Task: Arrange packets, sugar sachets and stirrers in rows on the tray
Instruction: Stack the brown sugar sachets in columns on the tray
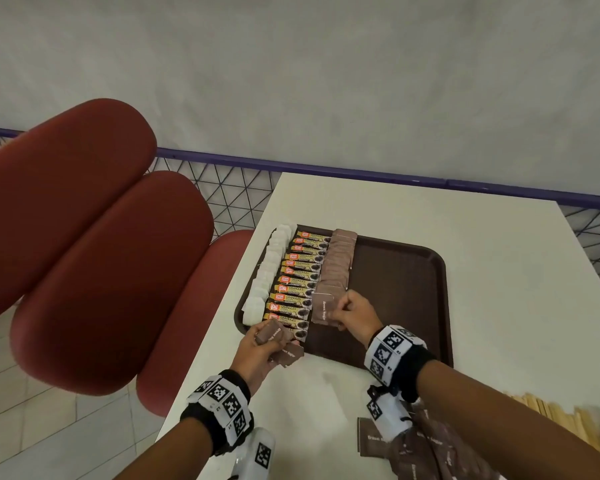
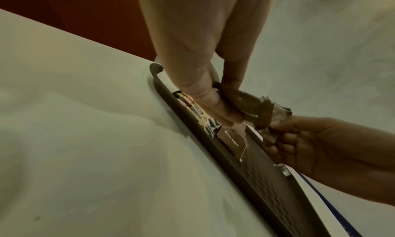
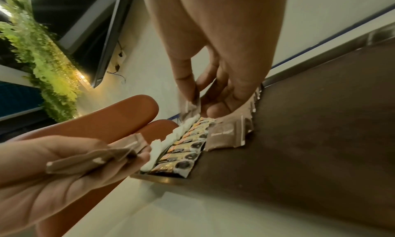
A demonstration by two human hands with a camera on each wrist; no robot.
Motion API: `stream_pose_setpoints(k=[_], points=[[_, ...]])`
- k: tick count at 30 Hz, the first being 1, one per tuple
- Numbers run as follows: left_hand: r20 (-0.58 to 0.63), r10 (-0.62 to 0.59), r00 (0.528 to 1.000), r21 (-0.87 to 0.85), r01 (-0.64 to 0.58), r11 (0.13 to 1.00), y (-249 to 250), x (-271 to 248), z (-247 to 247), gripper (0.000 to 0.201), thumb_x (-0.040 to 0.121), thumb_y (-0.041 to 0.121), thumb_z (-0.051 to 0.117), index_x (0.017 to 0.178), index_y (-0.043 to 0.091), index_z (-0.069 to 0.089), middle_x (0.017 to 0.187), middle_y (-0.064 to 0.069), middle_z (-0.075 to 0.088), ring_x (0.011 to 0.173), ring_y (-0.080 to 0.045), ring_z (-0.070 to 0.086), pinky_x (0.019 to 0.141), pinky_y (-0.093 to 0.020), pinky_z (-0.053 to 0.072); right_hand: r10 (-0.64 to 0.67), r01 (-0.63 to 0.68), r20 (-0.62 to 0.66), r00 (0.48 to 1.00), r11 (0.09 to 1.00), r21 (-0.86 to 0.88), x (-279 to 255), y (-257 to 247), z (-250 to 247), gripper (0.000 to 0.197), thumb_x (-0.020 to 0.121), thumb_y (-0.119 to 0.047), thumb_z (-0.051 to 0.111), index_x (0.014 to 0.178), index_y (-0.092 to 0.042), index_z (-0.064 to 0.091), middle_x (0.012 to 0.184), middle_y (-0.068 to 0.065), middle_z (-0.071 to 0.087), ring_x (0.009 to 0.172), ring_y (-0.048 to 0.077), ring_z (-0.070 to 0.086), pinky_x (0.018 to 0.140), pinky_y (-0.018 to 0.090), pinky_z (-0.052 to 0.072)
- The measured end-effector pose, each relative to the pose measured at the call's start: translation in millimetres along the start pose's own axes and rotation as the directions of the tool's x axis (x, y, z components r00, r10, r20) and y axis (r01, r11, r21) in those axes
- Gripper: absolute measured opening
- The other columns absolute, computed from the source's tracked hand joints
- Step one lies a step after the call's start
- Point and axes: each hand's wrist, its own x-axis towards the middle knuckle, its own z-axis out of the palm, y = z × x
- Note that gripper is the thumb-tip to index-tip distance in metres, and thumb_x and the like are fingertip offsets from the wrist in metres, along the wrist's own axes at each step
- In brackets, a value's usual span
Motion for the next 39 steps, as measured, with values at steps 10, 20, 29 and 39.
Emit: stream_pose_setpoints(k=[10, 20, 29, 39], points=[[-0.077, 0.01, 0.997, 0.041, -0.006, 0.999, 6.1, -1.3, -10.7, 0.028, 0.086, -0.003, 0.057, 0.114, -0.003, 0.054, 0.102, -0.02, 0.063, 0.094, -0.032, 0.062, 0.064, -0.033, 0.058, -0.095, 0.122, 0.082, 0.992, 0.882, -0.456, 12.1, 1.8, -5.2, 0.016, 0.087, -0.008, 0.058, 0.102, -0.005, 0.062, 0.077, -0.005, 0.053, 0.083, 0.016, 0.051, 0.071, 0.019, 0.035], [-0.123, -0.049, 0.991, 0.012, 0.051, 0.999, 11.4, -5.9, -15.1, 0.023, 0.09, 0.013, 0.058, 0.112, 0.008, 0.054, 0.104, -0.017, 0.062, 0.087, -0.028, 0.063, 0.055, -0.034, 0.057, -0.192, 0.192, 0.085, 0.978, 0.659, -0.727, 22.6, 11.5, 22.0, 0.033, 0.084, -0.009, 0.059, 0.115, -0.01, 0.05, 0.128, 0.007, 0.044, 0.115, 0.025, 0.043, 0.093, 0.033, 0.044], [-0.047, -0.062, 0.997, -0.014, 0.062, 0.998, 14.2, -3.4, -14.3, 0.027, 0.088, -0.004, 0.051, 0.11, 0.011, 0.054, 0.111, -0.019, 0.058, 0.097, -0.033, 0.059, 0.067, -0.041, 0.056, -0.231, 0.207, 0.092, 0.969, 0.542, -0.815, 23.0, 8.5, 22.6, 0.05, 0.086, -0.013, 0.06, 0.13, -0.012, 0.037, 0.133, 0.01, 0.037, 0.123, 0.025, 0.037, 0.097, 0.031, 0.043], [-0.067, -0.006, 0.998, 0.068, 0.01, 0.998, 12.9, 0.7, -4.1, 0.042, 0.082, 0.005, 0.066, 0.122, 0.008, 0.053, 0.116, -0.018, 0.063, 0.101, -0.027, 0.062, 0.069, -0.032, 0.056, -0.355, 0.392, 0.177, 0.918, 0.749, -0.535, 0.2, -3.8, 27.7, 0.033, 0.089, -0.031, 0.055, 0.117, -0.014, 0.047, 0.118, 0.003, 0.045, 0.109, 0.018, 0.043, 0.09, 0.03, 0.042]])
